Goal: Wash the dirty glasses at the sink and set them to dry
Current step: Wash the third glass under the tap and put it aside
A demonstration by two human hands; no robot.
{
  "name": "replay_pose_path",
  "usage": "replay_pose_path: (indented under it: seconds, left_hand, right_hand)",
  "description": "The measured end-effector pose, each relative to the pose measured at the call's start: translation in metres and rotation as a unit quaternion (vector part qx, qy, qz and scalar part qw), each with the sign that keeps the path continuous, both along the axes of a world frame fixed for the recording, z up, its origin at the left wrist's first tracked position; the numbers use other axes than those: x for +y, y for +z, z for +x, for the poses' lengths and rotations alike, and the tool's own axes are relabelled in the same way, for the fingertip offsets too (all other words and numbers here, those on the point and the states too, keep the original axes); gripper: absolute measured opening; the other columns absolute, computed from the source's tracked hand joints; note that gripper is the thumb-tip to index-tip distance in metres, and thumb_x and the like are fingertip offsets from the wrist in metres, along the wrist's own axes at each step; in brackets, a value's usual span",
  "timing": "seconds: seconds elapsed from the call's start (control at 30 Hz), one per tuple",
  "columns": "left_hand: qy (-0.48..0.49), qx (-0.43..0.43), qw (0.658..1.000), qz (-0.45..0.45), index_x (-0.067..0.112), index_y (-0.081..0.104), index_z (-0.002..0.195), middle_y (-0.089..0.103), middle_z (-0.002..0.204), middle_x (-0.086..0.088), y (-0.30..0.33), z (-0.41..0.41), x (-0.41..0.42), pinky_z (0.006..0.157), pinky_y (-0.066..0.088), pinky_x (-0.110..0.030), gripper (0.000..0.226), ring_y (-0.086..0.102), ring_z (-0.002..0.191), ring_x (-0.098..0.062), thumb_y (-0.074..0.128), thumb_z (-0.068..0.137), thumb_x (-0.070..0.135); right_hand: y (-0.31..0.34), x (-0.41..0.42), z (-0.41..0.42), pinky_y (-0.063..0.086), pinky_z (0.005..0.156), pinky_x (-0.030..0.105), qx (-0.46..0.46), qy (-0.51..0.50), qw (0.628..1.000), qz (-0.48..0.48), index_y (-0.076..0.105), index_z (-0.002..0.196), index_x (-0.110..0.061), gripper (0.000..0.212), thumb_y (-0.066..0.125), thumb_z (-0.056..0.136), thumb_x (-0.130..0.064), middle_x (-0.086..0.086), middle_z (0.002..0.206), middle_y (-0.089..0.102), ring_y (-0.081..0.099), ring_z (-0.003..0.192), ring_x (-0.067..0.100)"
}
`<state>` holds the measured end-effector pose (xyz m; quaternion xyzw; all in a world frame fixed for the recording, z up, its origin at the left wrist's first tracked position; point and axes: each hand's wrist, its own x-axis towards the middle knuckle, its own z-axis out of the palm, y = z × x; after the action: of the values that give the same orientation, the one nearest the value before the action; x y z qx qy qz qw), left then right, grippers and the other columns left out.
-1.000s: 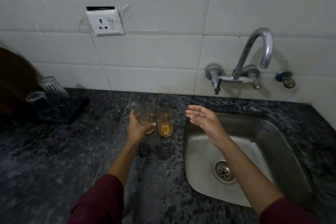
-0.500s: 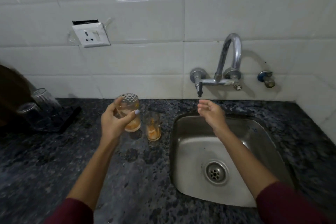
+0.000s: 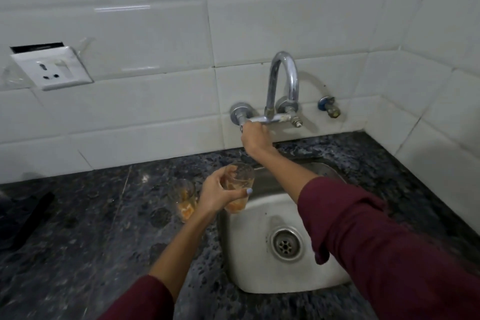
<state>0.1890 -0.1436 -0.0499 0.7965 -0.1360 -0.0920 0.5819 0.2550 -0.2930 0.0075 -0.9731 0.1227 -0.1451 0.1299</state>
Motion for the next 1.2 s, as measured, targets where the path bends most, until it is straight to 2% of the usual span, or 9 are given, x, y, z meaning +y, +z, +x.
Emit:
replay_pose_path:
  seconds: [0.13, 0.23, 0.4, 0.5, 0.6, 0.73, 0.87, 1.03, 1.2]
  left_hand:
    - [-0.025, 0.017, 1.0, -0.008, 0.022, 0.061, 0.107, 0.068, 0.095, 0.009, -0.011, 0.005, -0.002, 0.074, 0.05, -0.012, 0.067, 0.065, 0.083, 0.004, 0.092, 0.047, 0.027]
    - [-0.043, 0.02, 0.999, -0.014, 0.026, 0.058, 0.117, 0.066, 0.106, 0.002, -0.016, 0.006, -0.014, 0.086, 0.053, -0.032, 0.085, 0.065, 0.097, -0.014, 0.083, 0.04, 0.049]
    - [-0.102, 0.01, 0.994, -0.037, 0.035, 0.061, 0.108, 0.069, 0.104, 0.01, -0.021, -0.001, -0.051, 0.083, 0.052, -0.024, 0.069, 0.065, 0.099, -0.009, 0.083, 0.043, 0.045]
    - [-0.148, 0.013, 0.988, -0.037, 0.038, 0.062, 0.11, 0.069, 0.111, 0.011, -0.028, -0.005, -0.07, 0.09, 0.052, -0.033, 0.067, 0.064, 0.105, -0.008, 0.085, 0.047, 0.043]
    - [-0.161, 0.038, 0.985, -0.042, 0.036, 0.06, 0.114, 0.069, 0.112, 0.009, -0.034, -0.004, -0.081, 0.093, 0.052, -0.037, 0.071, 0.064, 0.106, -0.011, 0.083, 0.047, 0.04]
    - [-0.149, 0.068, 0.986, -0.044, 0.031, 0.055, 0.12, 0.067, 0.11, -0.003, -0.03, 0.007, -0.09, 0.092, 0.052, -0.042, 0.078, 0.064, 0.103, -0.021, 0.084, 0.047, 0.03]
    - [-0.057, 0.121, 0.978, -0.162, 0.017, 0.053, 0.121, 0.061, 0.117, -0.012, -0.029, 0.009, -0.089, 0.079, 0.055, -0.033, 0.057, 0.063, 0.099, -0.021, 0.08, 0.071, 0.009]
    - [-0.006, 0.228, 0.913, -0.338, 0.011, 0.054, 0.105, 0.067, 0.101, -0.012, -0.028, -0.001, -0.096, 0.061, 0.059, -0.034, 0.023, 0.069, 0.079, -0.022, 0.059, 0.089, 0.027]
    - [-0.032, 0.417, 0.866, -0.275, 0.006, 0.064, 0.107, 0.071, 0.077, -0.011, -0.022, 0.014, -0.087, 0.036, 0.049, -0.02, 0.047, 0.057, 0.04, -0.013, 0.046, 0.095, 0.047]
  right_hand:
    - [-0.003, -0.007, -0.012, 0.047, 0.082, 0.044, 0.036, 0.034, 0.999, 0.019, 0.02, 0.143, 0.002, 0.057, 0.044, 0.094, -0.013, 0.026, 0.118, 0.059, 0.057, 0.106, 0.041]
    - [-0.012, -0.021, -0.046, 0.048, 0.088, 0.045, 0.03, 0.101, 0.99, 0.096, 0.04, 0.132, -0.007, 0.047, 0.051, 0.092, -0.028, 0.02, 0.115, 0.061, 0.057, 0.108, 0.038]
    - [-0.034, -0.05, -0.12, 0.038, 0.105, 0.032, 0.001, 0.162, 0.98, 0.113, 0.055, 0.127, -0.011, 0.036, 0.047, 0.092, -0.016, 0.009, 0.13, 0.059, 0.052, 0.122, 0.022]
    - [-0.046, -0.071, -0.14, 0.028, 0.114, 0.034, 0.013, 0.192, 0.979, 0.061, 0.057, 0.126, -0.014, 0.038, 0.042, 0.096, -0.029, 0.005, 0.139, 0.052, 0.038, 0.135, 0.017]
    - [-0.049, -0.083, -0.146, 0.024, 0.109, 0.032, 0.028, 0.22, 0.975, 0.035, 0.059, 0.124, -0.017, 0.048, 0.036, 0.095, -0.047, 0.0, 0.138, 0.053, 0.035, 0.137, 0.012]
    - [-0.044, -0.081, -0.138, 0.045, 0.077, 0.031, 0.043, 0.2, 0.974, 0.094, 0.065, 0.102, -0.013, 0.024, 0.047, 0.093, -0.024, 0.01, 0.096, 0.07, 0.062, 0.091, 0.023]
    - [-0.034, -0.081, -0.119, 0.052, 0.082, 0.032, -0.059, 0.063, 0.959, 0.27, 0.071, 0.083, -0.012, 0.019, 0.054, 0.091, -0.014, 0.005, 0.085, 0.074, 0.067, 0.084, 0.017]
    - [-0.035, -0.072, -0.113, 0.052, 0.092, 0.039, -0.056, 0.06, 0.909, 0.41, 0.07, 0.104, -0.016, 0.021, 0.053, 0.093, -0.022, 0.008, 0.1, 0.073, 0.067, 0.098, 0.02]
    - [-0.051, -0.085, -0.131, 0.052, 0.087, 0.032, 0.023, 0.213, 0.946, 0.241, 0.064, 0.111, -0.013, 0.022, 0.051, 0.093, -0.016, 0.005, 0.105, 0.071, 0.066, 0.097, 0.014]
